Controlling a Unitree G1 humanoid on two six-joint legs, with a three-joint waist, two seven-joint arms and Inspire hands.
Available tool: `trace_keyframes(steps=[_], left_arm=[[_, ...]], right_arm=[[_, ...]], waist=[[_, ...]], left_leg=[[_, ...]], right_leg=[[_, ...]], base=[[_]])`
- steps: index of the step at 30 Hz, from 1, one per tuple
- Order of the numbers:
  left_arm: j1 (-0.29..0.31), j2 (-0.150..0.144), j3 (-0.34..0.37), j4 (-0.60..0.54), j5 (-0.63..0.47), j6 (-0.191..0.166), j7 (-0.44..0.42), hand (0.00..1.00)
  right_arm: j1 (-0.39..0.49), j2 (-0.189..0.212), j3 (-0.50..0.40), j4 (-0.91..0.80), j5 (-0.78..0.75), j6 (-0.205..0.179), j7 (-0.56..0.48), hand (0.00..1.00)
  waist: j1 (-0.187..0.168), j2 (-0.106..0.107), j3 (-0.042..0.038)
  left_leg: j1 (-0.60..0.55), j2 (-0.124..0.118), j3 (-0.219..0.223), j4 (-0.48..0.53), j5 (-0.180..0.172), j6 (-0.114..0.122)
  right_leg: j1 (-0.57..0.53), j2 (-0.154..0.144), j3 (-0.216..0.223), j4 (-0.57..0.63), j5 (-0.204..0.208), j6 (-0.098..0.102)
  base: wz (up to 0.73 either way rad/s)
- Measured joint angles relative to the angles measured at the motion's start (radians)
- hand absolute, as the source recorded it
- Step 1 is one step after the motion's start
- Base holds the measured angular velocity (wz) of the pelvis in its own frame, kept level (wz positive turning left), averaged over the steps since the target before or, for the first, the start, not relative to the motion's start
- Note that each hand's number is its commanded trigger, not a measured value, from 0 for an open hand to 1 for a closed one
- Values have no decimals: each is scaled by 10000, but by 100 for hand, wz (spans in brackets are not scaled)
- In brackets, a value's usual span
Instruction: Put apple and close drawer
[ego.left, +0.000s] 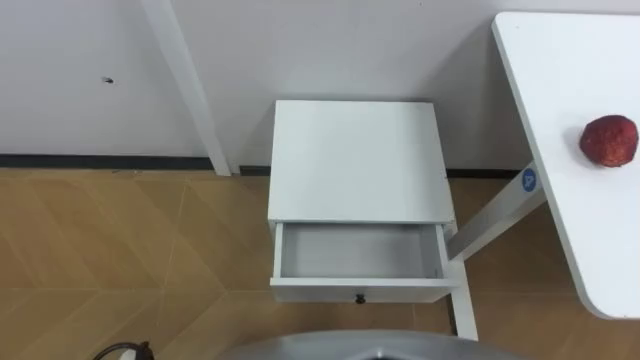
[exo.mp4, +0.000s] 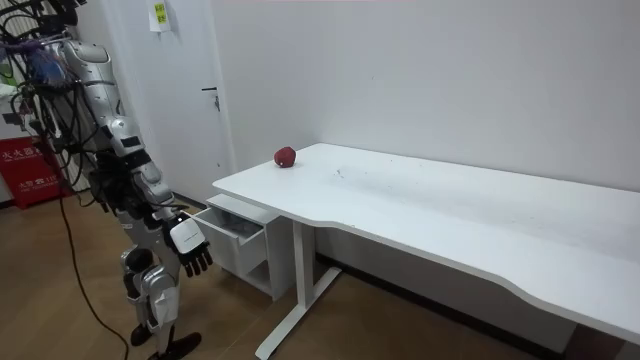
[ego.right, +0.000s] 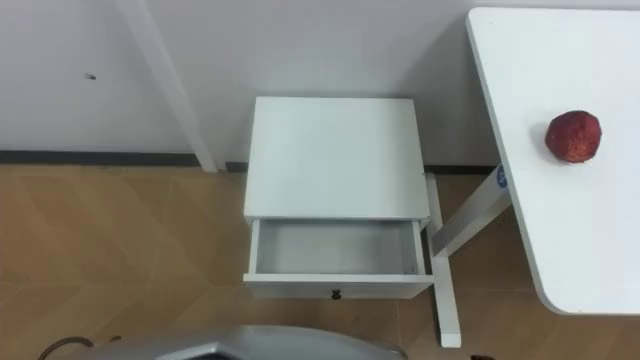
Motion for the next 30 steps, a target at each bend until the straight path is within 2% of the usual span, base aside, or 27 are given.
trace_keyframes(steps=[8, 11, 13, 17, 19, 20, 22, 26, 28, 30], left_arm=[[-3, 3, 2, -3, -2, -5, 16, 0], [-79, -1, 19, -1, 5, -19, 29, 0], [-83, -14, 169, -11, -6, -68, 26, 0], [-58, -18, 591, -51, 4, -122, 27, 0], [31, 41, 849, -53, 1, -235, 31, 0], [36, 75, 873, -53, 8, -256, 35, 0], [87, 95, 1126, -72, -5, -333, 109, 0], [26, 138, 1207, -73, -265, -527, 125, 0], [19, 202, 1201, -12, -610, -715, 127, 0], [30, 253, 1201, -38, -656, -805, 129, 0]], right_arm=[[43, 0, -22, 0, 89, -8, -130, 0], [34, 14, -288, 0, 1155, -67, -315, 0], [68, 26, -999, -6, 2789, -271, -446, 0], [74, 31, -1992, -403, 5945, -430, -653, 0], [41, 11, -2984, -527, 8032, -500, -725, 0], [23, 12, -3232, -640, 8576, -505, -733, 0], [153, 22, -4132, -1218, 10943, -624, -915, 0], [275, 23, -4613, -2117, 13397, -1114, -1200, 0], [239, 23, -4978, -2504, 14779, -1221, -1402, 0], [286, 22, -5134, -2898, 15495, -1370, -1666, 0]], waist=[[-17, 22, 5], [6, 30, 9], [-17, 28, 11], [-85, 28, 14], [-390, 22, 13], [-450, 20, 12], [-639, 68, -2], [-750, 168, -24], [-858, 138, -44], [-891, 99, -52]], left_leg=[[2, 2, -1, 4, 0, 0], [7, 14, 33, -6, 0, 0], [15, 22, 89, -7, 1, -2], [14, 43, 237, -7, -9, -12], [4, 41, 241, -6, -10, -9], [7, 41, 241, -5, -10, -9], [9, 52, 333, -7, -11, -8], [-4, 85, 548, -9, -18, -7], [-25, 101, 572, -48, -19, -9], [-89, 103, 577, -29, -18, -9]], right_leg=[[-3, -1, 10, -2, 0, 0], [-19, 0, 25, -9, 0, -1], [-32, 10, 118, -19, 1, -2], [-86, 35, 317, -23, 12, -19], [-87, 32, 315, -6, 12, -19], [-91, 33, 313, -5, 12, -19], [-145, 39, 389, 12, 16, -27], [-271, 59, 564, 73, 33, -50], [-360, 66, 562, 196, 32, -50], [-415, 66, 561, 206, 32, -50]], base=[[0], [-2], [-7], [-12], [0], [-4], [-10], [-17], [-6], [-2]])
